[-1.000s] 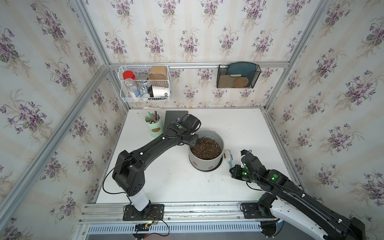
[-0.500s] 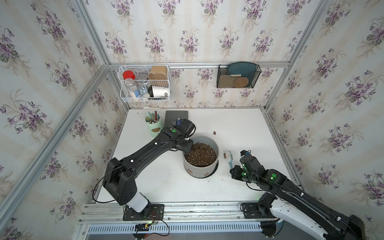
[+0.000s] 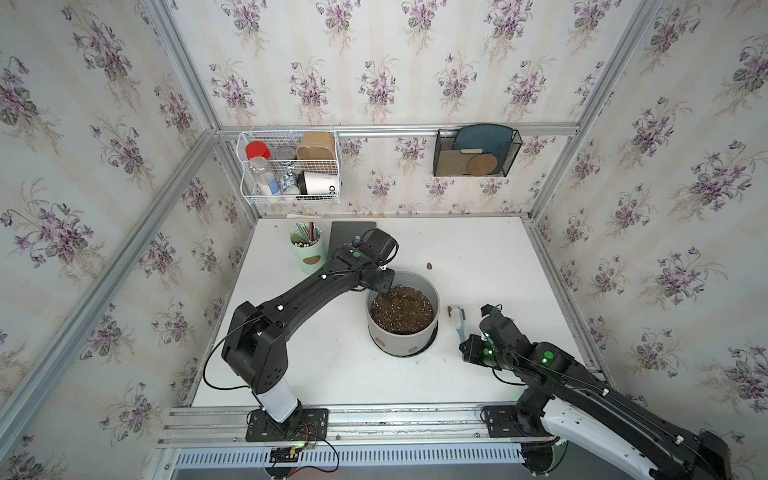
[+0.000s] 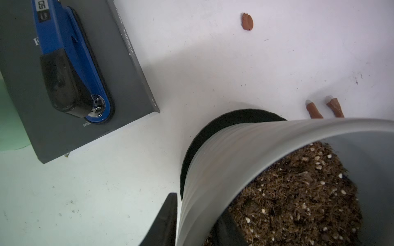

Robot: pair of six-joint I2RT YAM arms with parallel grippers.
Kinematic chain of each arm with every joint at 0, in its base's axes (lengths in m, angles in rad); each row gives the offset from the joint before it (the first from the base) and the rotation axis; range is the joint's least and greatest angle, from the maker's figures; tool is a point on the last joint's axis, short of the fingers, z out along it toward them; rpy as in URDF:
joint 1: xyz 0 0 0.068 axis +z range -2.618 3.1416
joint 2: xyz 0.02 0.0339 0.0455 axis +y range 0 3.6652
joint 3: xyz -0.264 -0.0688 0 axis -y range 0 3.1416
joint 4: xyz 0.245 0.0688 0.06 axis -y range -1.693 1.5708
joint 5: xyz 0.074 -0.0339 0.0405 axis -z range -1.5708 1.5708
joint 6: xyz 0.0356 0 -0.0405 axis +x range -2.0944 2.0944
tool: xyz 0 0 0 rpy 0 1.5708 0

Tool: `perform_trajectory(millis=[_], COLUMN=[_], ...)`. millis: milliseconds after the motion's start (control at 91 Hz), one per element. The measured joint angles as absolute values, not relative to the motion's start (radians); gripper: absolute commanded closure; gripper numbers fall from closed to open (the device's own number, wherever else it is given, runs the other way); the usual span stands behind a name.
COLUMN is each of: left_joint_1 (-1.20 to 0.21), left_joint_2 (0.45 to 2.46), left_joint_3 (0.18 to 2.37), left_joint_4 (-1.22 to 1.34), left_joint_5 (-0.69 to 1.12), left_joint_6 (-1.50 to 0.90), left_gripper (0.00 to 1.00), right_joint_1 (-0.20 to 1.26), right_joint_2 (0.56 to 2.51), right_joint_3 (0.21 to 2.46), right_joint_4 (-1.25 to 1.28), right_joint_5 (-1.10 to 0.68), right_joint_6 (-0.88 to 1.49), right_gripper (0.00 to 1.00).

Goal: Scrub the dried mud off the ceramic pot
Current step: Rotate the pot on the tray.

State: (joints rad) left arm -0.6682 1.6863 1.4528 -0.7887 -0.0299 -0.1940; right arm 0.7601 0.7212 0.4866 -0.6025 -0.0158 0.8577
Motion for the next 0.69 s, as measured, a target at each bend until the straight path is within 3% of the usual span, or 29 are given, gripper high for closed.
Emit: perform_trajectory(millis=[231, 692], left_joint_1=[-0.667, -0.667], left_joint_2=[1.655, 1.629], left_joint_3=[1.416, 1.405], left_joint_4=[-0.786, -0.818], left_joint_5=[-0.017, -0.053], left_joint_6=[-0.228, -0.242], left_gripper=[0.98, 1.00], right_joint_1=[0.760, 0.761], right_joint_2=[0.727, 0.781], right_joint_3=[0.505, 0.488], right_joint_4=[-0.604, -0.554], right_joint_5=[-0.010, -0.020], right_joint_6=[0.863, 0.857], right_gripper=[1.00, 1.00])
